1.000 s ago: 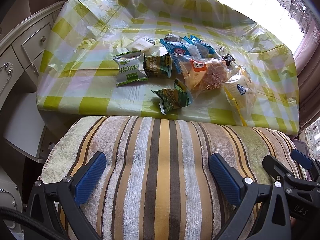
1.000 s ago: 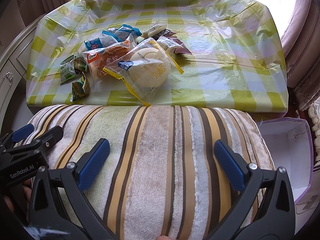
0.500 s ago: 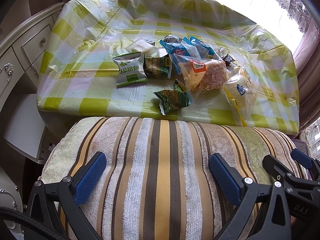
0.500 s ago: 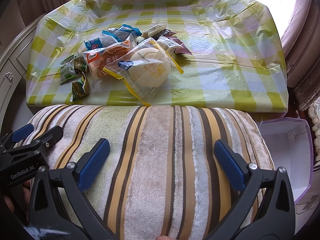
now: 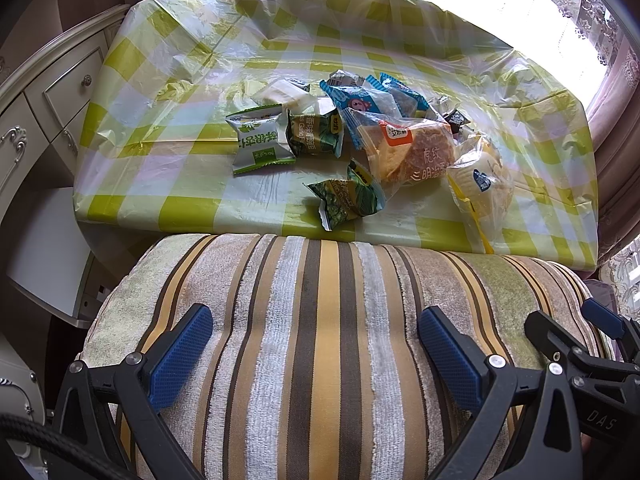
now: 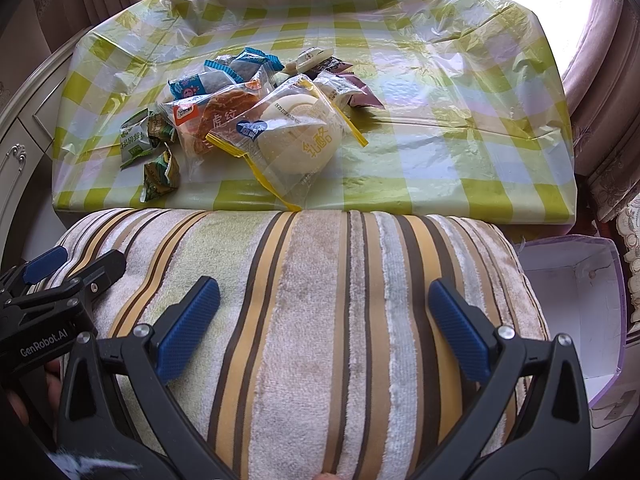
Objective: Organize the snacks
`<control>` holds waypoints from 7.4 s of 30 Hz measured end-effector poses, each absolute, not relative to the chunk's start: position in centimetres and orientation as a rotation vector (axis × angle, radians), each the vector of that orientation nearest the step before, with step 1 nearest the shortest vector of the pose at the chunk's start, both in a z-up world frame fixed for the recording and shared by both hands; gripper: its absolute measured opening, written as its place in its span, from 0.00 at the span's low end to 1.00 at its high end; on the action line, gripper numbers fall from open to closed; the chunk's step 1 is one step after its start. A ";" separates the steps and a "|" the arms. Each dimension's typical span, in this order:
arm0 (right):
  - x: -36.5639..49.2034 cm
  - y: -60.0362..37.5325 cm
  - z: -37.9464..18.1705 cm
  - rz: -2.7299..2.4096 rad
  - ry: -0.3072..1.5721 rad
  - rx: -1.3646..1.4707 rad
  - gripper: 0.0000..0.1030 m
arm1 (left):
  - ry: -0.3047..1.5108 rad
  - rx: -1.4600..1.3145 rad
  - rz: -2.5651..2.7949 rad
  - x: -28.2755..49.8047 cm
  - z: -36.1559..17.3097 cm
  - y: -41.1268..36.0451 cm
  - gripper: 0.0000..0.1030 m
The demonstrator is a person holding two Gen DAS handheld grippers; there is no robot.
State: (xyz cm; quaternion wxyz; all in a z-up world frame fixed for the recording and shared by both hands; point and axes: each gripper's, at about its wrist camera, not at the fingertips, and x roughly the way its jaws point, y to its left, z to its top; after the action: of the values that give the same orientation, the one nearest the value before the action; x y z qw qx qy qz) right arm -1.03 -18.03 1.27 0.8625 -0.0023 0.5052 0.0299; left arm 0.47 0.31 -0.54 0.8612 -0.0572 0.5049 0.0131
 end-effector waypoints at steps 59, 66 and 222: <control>10.4 -22.1 -1.6 0.096 1.082 0.585 0.63 | 0.982 -0.177 -0.120 8.8 0.4 -0.3 0.35; 8.7 -25.3 -0.1 0.106 1.022 0.661 0.62 | 0.930 -0.137 -0.154 8.2 2.3 -2.3 0.35; 11.1 -26.1 1.7 0.067 0.964 0.462 0.46 | 0.829 -0.301 0.019 10.7 3.2 2.6 0.35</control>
State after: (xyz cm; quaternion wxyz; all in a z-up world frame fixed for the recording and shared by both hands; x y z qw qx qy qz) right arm 11.08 -26.08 1.71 0.8600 0.2199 0.4593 0.0321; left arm 10.66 2.59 3.16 0.9044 -0.1456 0.4010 0.0093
